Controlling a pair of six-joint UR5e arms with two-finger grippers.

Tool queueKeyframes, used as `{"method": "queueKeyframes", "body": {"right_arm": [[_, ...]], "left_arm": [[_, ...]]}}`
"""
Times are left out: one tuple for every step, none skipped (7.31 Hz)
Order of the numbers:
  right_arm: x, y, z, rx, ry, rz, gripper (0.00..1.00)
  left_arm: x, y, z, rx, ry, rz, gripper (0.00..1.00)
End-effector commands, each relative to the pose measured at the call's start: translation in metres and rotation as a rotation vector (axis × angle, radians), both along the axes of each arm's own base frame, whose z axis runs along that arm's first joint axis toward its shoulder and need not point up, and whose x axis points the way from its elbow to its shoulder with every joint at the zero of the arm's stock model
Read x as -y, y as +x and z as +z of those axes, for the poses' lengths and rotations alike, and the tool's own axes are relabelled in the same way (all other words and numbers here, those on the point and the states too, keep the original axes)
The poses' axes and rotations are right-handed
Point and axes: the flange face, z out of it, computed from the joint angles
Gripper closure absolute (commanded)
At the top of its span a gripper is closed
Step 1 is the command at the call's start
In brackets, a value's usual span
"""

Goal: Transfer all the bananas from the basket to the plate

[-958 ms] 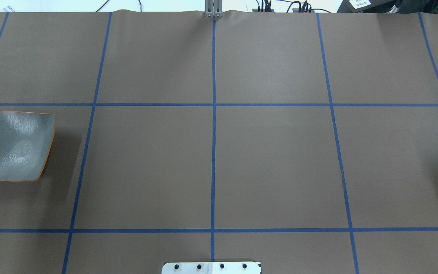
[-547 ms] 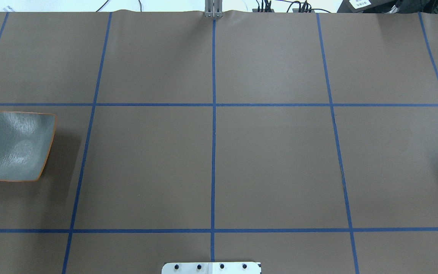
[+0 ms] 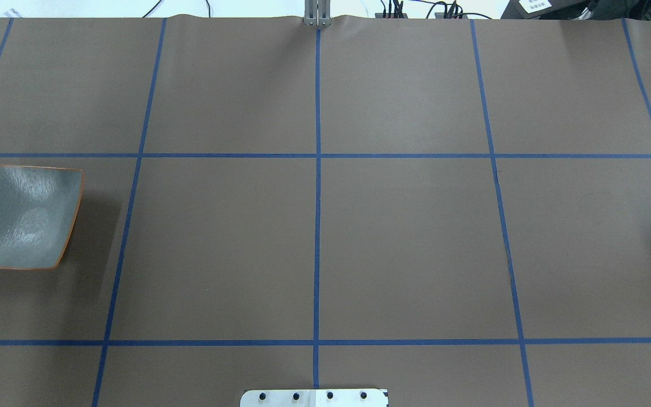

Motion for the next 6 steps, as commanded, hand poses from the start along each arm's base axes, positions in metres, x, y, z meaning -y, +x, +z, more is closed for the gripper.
{"method": "queueKeyframes", "body": {"right_arm": [[0.0023,-0.0002,0.0079,-0.002,-0.012,-0.001,0.09],[0.0008,0.0001,0.0124,-0.005,-0.022,0.001,0.11],[0.0005,0.0001,0.0131,-0.005,-0.023,-0.001,0.13],[0.0000,0.0002,0.0146,-0.005,-0.026,-0.001,0.18],[-0.0011,0.0003,0.0175,-0.006,-0.032,-0.001,0.29],[-0.0005,0.0002,0.0176,-0.006,-0.032,-0.001,0.48]], "left_arm": [[-0.0001,0.0001,-0.0001,-0.001,0.000,0.001,0.00],[0.0000,0.0002,-0.0012,-0.003,0.003,0.001,0.00],[-0.0001,0.0003,-0.0005,-0.004,0.001,0.002,0.00],[-0.0001,0.0003,-0.0005,-0.004,0.001,0.002,0.00],[-0.0001,-0.0003,-0.0014,-0.006,0.002,0.001,0.00],[-0.0001,-0.0003,-0.0014,-0.006,0.002,0.001,0.00]]}}
